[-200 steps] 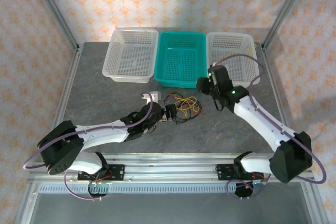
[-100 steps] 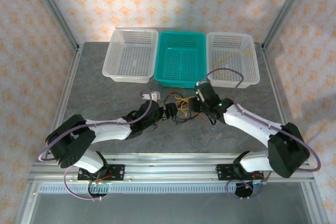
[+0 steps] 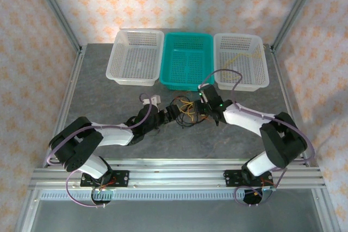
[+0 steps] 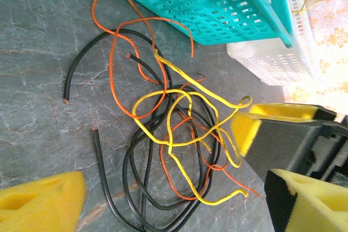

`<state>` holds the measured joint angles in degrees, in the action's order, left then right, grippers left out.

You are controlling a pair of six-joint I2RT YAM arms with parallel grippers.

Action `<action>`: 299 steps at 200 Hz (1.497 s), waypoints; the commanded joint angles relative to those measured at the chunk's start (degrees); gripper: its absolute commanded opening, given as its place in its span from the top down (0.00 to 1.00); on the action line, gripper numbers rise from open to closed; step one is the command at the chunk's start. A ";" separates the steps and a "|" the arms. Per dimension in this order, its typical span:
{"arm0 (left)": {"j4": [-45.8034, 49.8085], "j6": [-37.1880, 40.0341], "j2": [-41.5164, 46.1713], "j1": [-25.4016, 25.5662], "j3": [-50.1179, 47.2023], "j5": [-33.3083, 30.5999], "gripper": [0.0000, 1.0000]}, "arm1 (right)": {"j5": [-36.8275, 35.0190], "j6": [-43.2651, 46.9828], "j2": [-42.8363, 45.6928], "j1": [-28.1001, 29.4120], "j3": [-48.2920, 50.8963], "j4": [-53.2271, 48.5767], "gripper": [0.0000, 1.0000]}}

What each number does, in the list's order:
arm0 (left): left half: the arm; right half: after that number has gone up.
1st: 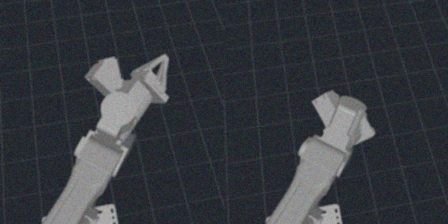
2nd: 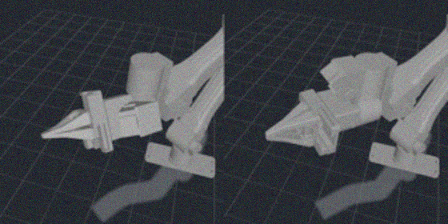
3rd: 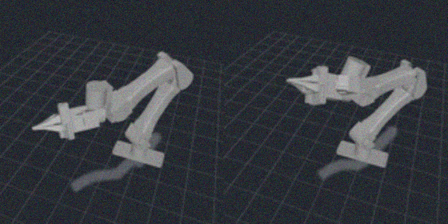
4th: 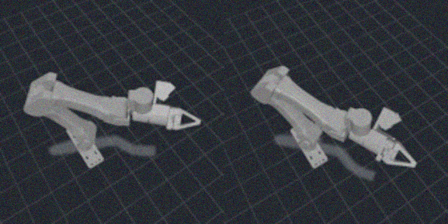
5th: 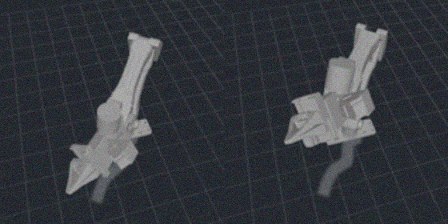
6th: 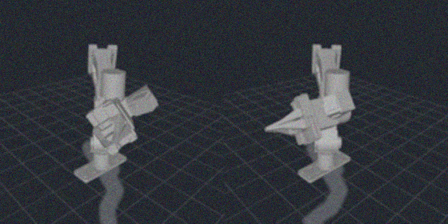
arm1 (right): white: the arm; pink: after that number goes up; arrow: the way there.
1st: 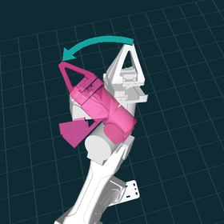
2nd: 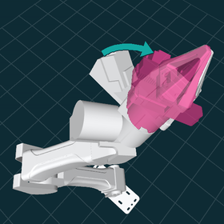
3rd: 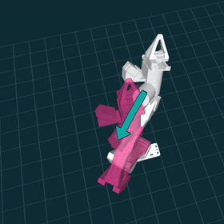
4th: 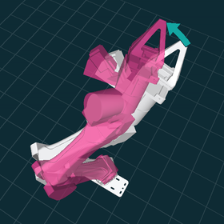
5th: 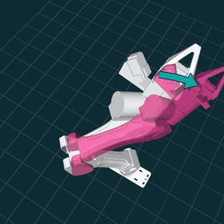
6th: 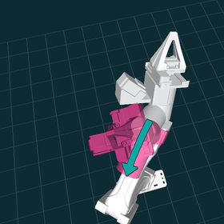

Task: Untangle the cables

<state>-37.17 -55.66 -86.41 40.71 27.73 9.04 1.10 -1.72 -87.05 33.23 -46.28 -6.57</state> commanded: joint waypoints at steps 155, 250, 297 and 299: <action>20.20 11.89 -3.31 -0.43 15.69 -4.72 0.01 | -0.12 2.76 2.38 -0.21 -2.95 -0.72 0.91; 21.40 12.93 -8.94 -0.28 21.45 -4.77 0.01 | 5.42 0.66 15.75 2.69 -2.40 -8.67 0.95; 25.45 13.38 -10.97 -0.28 23.85 -7.62 0.01 | 4.22 0.31 17.70 2.80 -3.54 -10.39 0.98; 25.65 13.38 -10.97 -0.28 23.80 -7.76 0.01 | 3.96 0.20 17.90 2.80 -3.61 -10.53 0.99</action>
<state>-15.73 -43.42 -96.42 40.71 50.13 4.75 6.04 -0.40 -71.96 35.66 -48.97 -15.05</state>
